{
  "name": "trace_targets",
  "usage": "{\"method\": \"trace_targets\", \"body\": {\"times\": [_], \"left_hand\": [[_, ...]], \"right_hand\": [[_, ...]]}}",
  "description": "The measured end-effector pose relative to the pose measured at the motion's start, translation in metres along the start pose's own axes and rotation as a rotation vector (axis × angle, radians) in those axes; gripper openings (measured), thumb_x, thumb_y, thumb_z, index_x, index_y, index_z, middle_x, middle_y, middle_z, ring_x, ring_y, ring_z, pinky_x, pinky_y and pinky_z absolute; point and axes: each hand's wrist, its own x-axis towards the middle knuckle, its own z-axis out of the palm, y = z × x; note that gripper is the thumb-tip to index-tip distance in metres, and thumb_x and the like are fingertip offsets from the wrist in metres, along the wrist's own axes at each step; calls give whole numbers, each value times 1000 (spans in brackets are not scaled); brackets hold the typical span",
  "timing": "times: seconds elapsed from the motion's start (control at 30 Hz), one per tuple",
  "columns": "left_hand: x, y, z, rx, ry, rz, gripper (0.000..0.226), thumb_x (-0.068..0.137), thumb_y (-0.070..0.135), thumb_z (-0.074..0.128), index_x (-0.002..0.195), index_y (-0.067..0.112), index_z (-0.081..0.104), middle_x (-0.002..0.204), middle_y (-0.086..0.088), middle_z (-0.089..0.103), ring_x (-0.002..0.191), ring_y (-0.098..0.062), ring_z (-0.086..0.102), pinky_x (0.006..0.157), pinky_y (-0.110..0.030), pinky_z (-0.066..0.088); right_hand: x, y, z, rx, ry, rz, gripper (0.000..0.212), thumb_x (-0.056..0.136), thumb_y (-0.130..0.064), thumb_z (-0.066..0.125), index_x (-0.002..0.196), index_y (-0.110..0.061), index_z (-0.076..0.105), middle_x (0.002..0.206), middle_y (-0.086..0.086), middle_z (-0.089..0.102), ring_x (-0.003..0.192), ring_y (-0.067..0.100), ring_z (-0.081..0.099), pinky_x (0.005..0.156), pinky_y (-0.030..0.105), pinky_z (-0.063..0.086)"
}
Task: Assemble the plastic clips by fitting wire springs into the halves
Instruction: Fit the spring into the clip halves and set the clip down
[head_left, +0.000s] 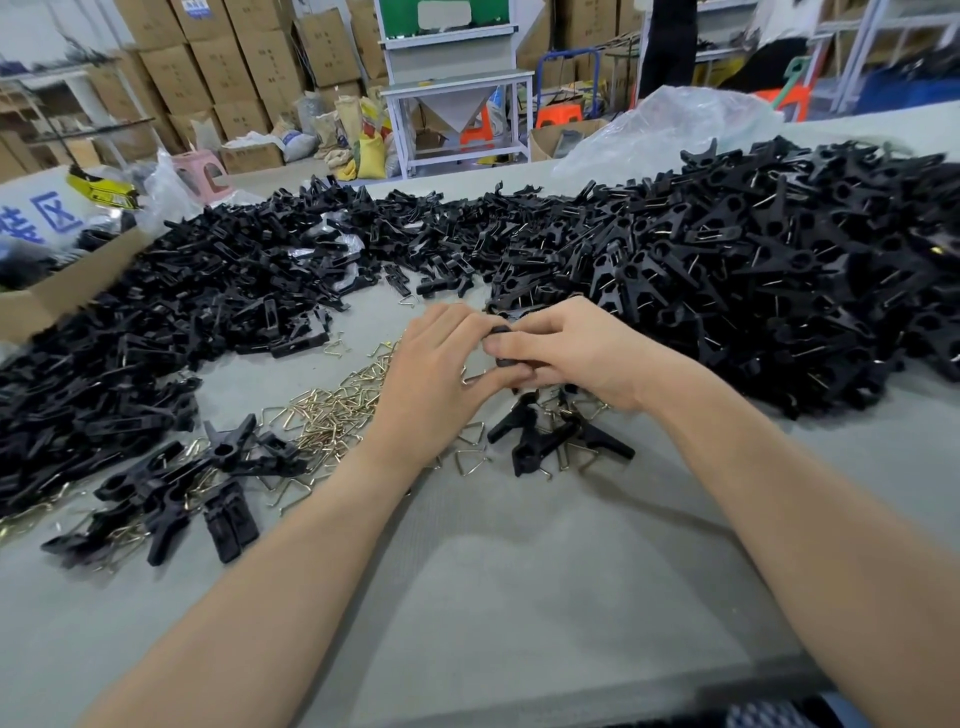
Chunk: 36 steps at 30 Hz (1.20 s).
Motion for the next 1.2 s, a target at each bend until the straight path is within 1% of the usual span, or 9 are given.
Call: {"method": "trace_targets", "body": {"times": [0.13, 0.23, 0.4, 0.5, 0.57, 0.67, 0.77, 0.9, 1.2], "left_hand": [[1, 1, 0, -72, -40, -38, 39, 81, 35, 68, 109, 8, 64, 105, -1, 61, 101, -17, 53, 89, -31, 44], [2, 0, -1, -121, -49, -72, 35, 81, 30, 69, 107, 7, 65, 105, 0, 59, 100, -18, 55, 88, -27, 44], [3, 3, 0, -210, 27, -133, 21, 81, 16, 75, 97, 4, 68, 99, -2, 58, 86, -17, 57, 79, -24, 48], [4, 8, 0, -192, 104, -124, 20, 82, 19, 73, 93, 3, 69, 95, 3, 56, 81, -11, 53, 75, -15, 44], [4, 10, -2, -169, 129, -97, 24, 85, 27, 68, 93, 4, 68, 94, 6, 55, 81, -11, 53, 76, -18, 43], [3, 10, -3, -84, 103, -62, 30, 88, 35, 58, 94, 8, 68, 93, 6, 59, 82, -12, 54, 78, -27, 40], [2, 7, -5, -24, 107, -28, 31, 90, 36, 57, 93, 7, 68, 92, 0, 65, 82, -13, 55, 79, -23, 33], [1, 4, -3, 20, 102, -18, 33, 89, 35, 57, 95, 5, 68, 95, -4, 66, 87, -16, 57, 81, -22, 33], [2, 8, -4, -79, 73, -64, 40, 89, 39, 56, 112, 8, 66, 98, -1, 68, 89, -12, 58, 84, -24, 38]], "right_hand": [[3, 2, 1, 100, 20, 6, 23, 76, -26, 75, 84, -4, 76, 85, 10, 72, 80, 15, 68, 77, 24, 56], [3, -1, 3, 208, 4, 21, 37, 70, -31, 74, 94, -3, 72, 88, 10, 72, 79, 15, 69, 73, 23, 55], [0, -5, -1, 387, -27, 80, 29, 81, -30, 65, 100, -9, 59, 89, 9, 72, 79, 16, 70, 70, 26, 57], [-2, -5, -2, 545, -106, 85, 32, 84, -29, 59, 105, -5, 61, 90, 14, 72, 84, 19, 70, 72, 27, 57], [-3, -4, -3, 619, -132, 69, 38, 81, -29, 59, 108, -2, 60, 94, 17, 71, 89, 22, 70, 75, 27, 57], [-3, -2, -3, 635, -141, 43, 35, 79, -25, 60, 105, -2, 62, 95, 18, 70, 88, 21, 70, 74, 26, 57], [-2, -2, -2, 641, -153, 36, 30, 81, -23, 60, 104, -2, 64, 92, 16, 72, 87, 21, 70, 74, 26, 57], [0, 1, 0, 635, -148, 46, 24, 90, -19, 54, 106, -2, 62, 93, 16, 72, 88, 20, 70, 75, 25, 57], [3, 1, 6, 631, -136, -8, 28, 80, -18, 61, 102, -2, 56, 90, 12, 68, 82, 19, 68, 75, 28, 58]]}}
